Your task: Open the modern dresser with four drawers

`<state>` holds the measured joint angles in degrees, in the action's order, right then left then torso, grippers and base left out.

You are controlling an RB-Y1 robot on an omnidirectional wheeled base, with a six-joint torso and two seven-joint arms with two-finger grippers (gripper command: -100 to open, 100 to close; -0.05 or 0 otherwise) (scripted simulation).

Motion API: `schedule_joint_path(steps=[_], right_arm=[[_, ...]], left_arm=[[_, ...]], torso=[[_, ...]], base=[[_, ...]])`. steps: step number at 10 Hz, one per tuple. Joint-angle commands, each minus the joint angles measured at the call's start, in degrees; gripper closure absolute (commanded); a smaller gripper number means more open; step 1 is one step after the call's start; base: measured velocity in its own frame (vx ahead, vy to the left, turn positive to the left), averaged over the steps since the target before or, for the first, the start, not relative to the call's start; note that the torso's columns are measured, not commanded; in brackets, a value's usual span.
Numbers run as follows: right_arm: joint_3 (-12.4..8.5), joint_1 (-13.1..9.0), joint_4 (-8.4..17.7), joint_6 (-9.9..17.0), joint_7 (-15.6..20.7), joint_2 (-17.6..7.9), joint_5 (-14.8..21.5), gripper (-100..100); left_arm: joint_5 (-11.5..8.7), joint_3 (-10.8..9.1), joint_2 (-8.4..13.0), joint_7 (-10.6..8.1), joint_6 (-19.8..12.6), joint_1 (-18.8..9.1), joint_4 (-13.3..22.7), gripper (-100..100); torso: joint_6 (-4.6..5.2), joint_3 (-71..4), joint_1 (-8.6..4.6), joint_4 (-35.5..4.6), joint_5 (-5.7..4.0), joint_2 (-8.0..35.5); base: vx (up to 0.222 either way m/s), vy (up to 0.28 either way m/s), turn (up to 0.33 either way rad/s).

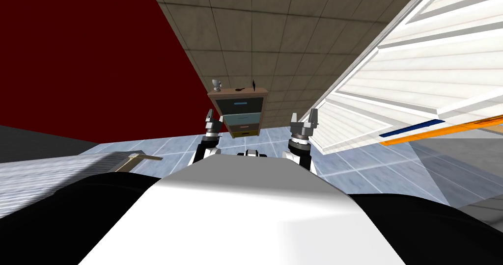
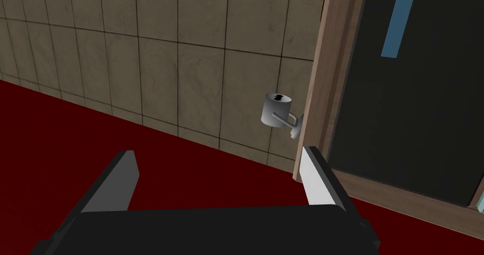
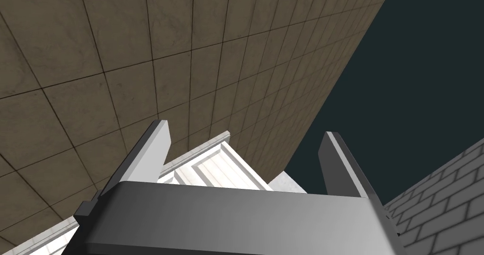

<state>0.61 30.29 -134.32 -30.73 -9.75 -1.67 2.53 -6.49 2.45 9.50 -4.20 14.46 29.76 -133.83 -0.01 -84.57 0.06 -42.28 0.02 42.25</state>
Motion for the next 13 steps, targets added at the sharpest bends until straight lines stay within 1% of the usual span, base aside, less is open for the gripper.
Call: schedule_joint_path(steps=[1, 2, 5, 7, 8, 9, 13], right_arm=[[0.00, 0.00, 0.00, 0.00, 0.00, 0.00, 0.00, 0], [0.00, -0.01, 0.00, 0.00, 0.00, 0.00, 0.00, 0], [0.00, -0.01, 0.00, 0.00, 0.00, 0.00, 0.00, 0], [0.00, -0.01, 0.00, 0.00, 0.00, 0.00, 0.00, 0], [0.00, 0.00, 0.00, 0.00, 0.00, 0.00, 0.00, 0], [0.00, 0.00, 0.00, 0.00, 0.00, 0.00, 0.00, 0], [0.00, -0.01, 0.00, 0.00, 0.00, 0.00, 0.00, 0]], left_arm=[[-0.49, -0.35, -0.09, -0.13, -2.54, -0.24, 0.68, -100], [-0.86, -0.67, -0.43, -0.28, -4.09, -0.28, 0.87, -100], [-1.53, -1.25, -1.11, -0.56, -6.90, -0.33, 1.19, -100], [-2.17, -1.81, -1.46, -0.84, -9.60, -0.38, 1.49, -100], [-2.34, -1.95, -1.43, -0.91, -10.31, -0.39, 1.57, -100], [-2.70, -2.26, -1.20, -1.06, -11.81, -0.42, 1.74, -100], [-3.49, -2.95, -0.88, -1.39, -15.16, -0.47, 2.10, -100]], torso=[[0.01, -0.02, -0.06, 0.01, -0.01, 0.00], [0.01, 0.05, -0.09, -0.02, -0.03, 0.11], [0.00, 0.05, 0.01, -0.02, 0.00, 0.10], [0.01, -0.02, -0.09, 0.01, -0.03, -0.01], [0.00, -0.07, -0.10, 0.03, -0.03, -0.09], [0.01, -0.03, -0.10, 0.02, -0.03, -0.01], [0.00, 0.04, 0.02, -0.02, 0.01, 0.08]], base=[[0.141, -0.038, 0.024], [0.167, -0.042, 0.032], [0.146, -0.026, 0.023], [0.173, -0.042, 0.028], [0.172, -0.051, 0.027], [0.159, -0.058, 0.028], [0.130, -0.030, 0.021]])
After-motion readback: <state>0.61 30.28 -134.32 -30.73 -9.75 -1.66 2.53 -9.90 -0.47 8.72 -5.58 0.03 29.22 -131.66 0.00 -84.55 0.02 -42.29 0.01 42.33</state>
